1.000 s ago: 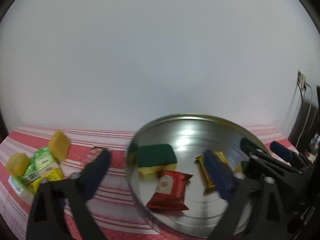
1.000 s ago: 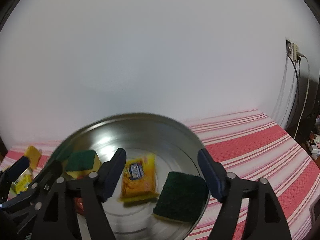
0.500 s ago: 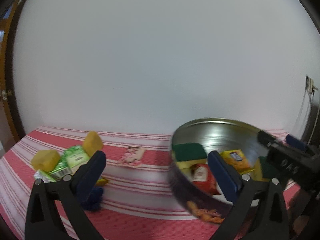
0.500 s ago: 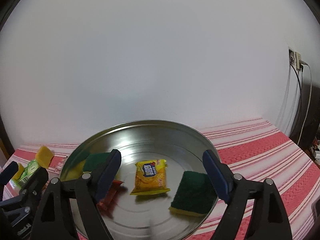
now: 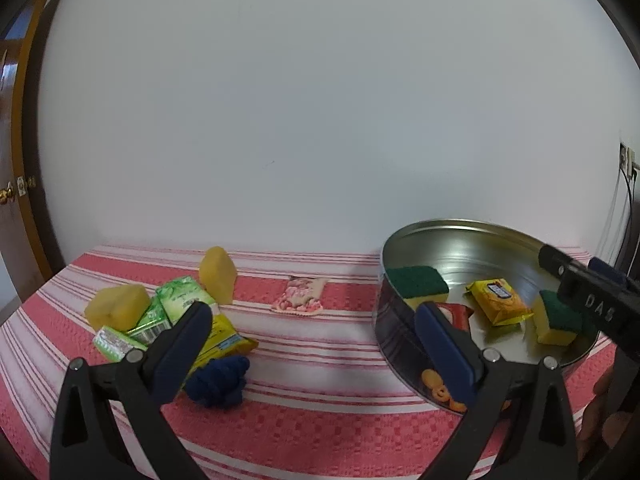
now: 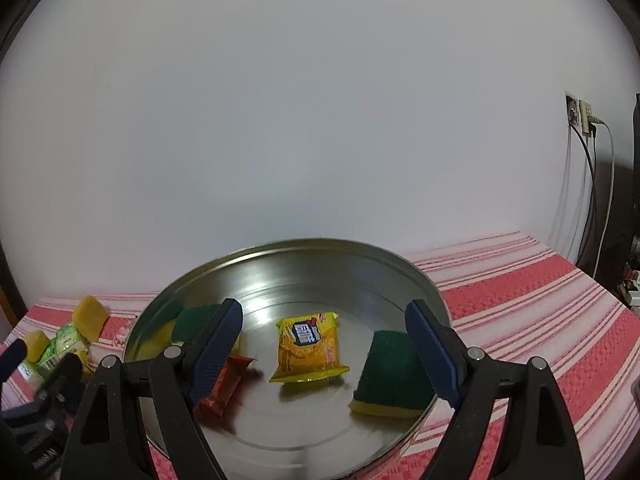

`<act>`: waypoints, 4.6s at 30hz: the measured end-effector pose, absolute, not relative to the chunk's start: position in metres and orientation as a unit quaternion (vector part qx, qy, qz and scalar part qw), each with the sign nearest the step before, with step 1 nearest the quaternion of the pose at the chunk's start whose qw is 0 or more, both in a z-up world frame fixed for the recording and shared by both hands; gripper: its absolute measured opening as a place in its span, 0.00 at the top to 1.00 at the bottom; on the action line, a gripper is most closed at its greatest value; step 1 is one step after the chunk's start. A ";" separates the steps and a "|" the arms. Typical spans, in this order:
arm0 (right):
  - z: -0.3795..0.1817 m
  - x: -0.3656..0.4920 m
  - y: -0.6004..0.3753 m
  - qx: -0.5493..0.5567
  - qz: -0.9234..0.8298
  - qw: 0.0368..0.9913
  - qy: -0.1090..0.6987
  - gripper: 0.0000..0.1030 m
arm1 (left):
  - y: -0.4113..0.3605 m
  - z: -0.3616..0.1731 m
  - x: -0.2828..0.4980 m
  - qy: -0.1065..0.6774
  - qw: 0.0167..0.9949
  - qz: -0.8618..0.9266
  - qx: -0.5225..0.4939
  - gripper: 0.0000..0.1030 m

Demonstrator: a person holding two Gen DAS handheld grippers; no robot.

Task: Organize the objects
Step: 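Move both tools back toward the remaining items on the cloth, then grasp the green-and-white box with the left tool while the right grasps the blue cloth, then lower the box and blue cloth into the tin and open both tools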

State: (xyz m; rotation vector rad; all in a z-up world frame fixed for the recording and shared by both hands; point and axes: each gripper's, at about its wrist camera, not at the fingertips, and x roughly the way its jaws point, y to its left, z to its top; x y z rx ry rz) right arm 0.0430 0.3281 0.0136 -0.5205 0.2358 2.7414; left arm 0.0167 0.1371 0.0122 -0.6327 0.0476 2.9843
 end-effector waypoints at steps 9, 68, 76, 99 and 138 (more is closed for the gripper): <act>0.013 0.049 0.315 -0.185 0.964 0.178 0.071 0.17 | 0.128 0.011 0.020 0.014 0.054 0.975 -0.216 0.01; -0.016 0.020 0.122 -0.319 0.945 -0.001 0.073 0.17 | -0.042 -0.041 -0.040 -0.082 0.043 0.912 -0.400 0.32; -0.024 0.004 0.101 -0.351 0.934 -0.031 0.057 0.17 | -0.057 -0.026 -0.025 -0.075 0.032 0.928 -0.364 0.33; -0.036 -0.026 0.107 -0.397 0.909 -0.089 0.094 0.57 | -0.092 -0.024 -0.025 -0.115 -0.021 0.935 -0.335 0.33; 0.032 0.035 0.266 -0.234 0.967 0.046 0.092 0.57 | 0.066 0.020 0.003 -0.074 0.115 0.961 -0.241 0.33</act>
